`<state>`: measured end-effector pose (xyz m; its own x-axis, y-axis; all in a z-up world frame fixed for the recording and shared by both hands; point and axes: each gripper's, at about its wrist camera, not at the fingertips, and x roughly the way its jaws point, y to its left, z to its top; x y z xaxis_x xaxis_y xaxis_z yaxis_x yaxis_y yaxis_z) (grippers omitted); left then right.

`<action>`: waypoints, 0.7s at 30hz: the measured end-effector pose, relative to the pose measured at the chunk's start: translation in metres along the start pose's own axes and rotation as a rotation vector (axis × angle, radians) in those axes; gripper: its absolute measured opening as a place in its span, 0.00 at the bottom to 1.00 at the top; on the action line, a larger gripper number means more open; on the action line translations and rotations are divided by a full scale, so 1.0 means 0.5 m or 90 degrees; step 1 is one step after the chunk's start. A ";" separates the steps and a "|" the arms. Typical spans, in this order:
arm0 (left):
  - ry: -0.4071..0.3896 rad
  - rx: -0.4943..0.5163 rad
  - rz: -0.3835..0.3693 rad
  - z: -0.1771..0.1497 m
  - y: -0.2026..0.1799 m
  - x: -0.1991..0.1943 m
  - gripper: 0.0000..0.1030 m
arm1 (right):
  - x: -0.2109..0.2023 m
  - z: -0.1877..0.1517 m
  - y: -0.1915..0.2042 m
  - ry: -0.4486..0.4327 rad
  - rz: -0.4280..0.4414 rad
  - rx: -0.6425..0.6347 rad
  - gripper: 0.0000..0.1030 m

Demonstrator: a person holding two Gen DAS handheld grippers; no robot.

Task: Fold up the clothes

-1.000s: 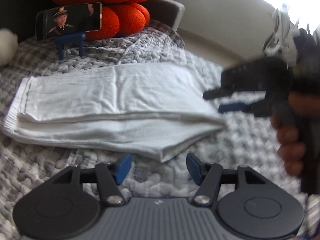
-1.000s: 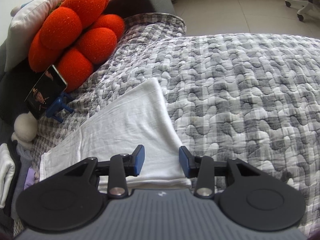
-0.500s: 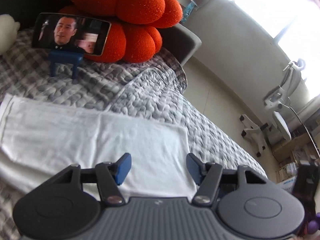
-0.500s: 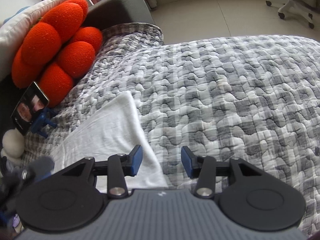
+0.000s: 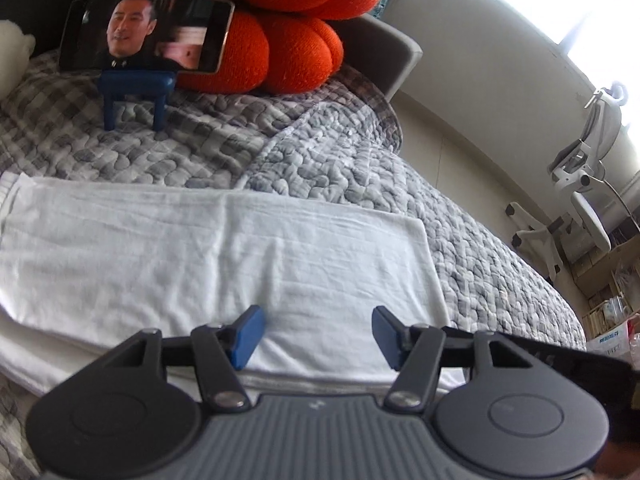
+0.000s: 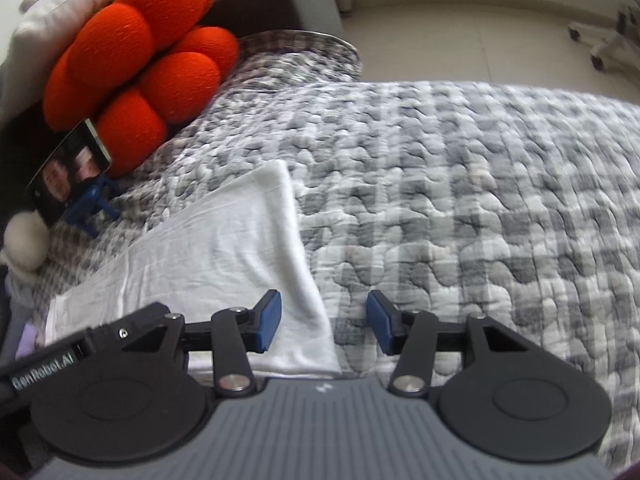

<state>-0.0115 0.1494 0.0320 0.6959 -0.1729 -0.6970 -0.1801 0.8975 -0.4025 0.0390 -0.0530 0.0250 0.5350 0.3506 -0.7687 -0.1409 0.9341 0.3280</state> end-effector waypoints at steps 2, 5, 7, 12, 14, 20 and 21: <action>-0.007 -0.004 -0.010 0.006 0.000 -0.005 0.59 | 0.002 -0.003 0.007 -0.001 0.015 -0.017 0.51; -0.004 -0.012 -0.009 0.013 0.009 -0.006 0.60 | 0.006 -0.010 0.022 -0.003 0.026 -0.050 0.51; 0.008 -0.019 0.000 0.016 0.018 0.000 0.60 | 0.006 -0.014 0.030 -0.005 0.028 -0.067 0.51; 0.032 -0.053 -0.005 0.023 0.039 0.012 0.60 | 0.009 -0.011 0.018 -0.003 0.054 -0.030 0.49; 0.038 -0.051 -0.004 0.024 0.039 0.014 0.60 | 0.010 -0.009 0.015 -0.004 0.055 -0.020 0.47; 0.040 -0.049 -0.002 0.023 0.038 0.014 0.60 | 0.002 -0.006 0.004 -0.019 0.059 0.005 0.44; 0.040 -0.049 -0.002 0.023 0.038 0.014 0.60 | 0.003 -0.005 0.001 -0.015 0.069 0.012 0.45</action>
<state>-0.0020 0.1701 0.0263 0.6520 -0.2034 -0.7304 -0.2323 0.8634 -0.4478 0.0375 -0.0518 0.0226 0.5370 0.4478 -0.7149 -0.1840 0.8892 0.4188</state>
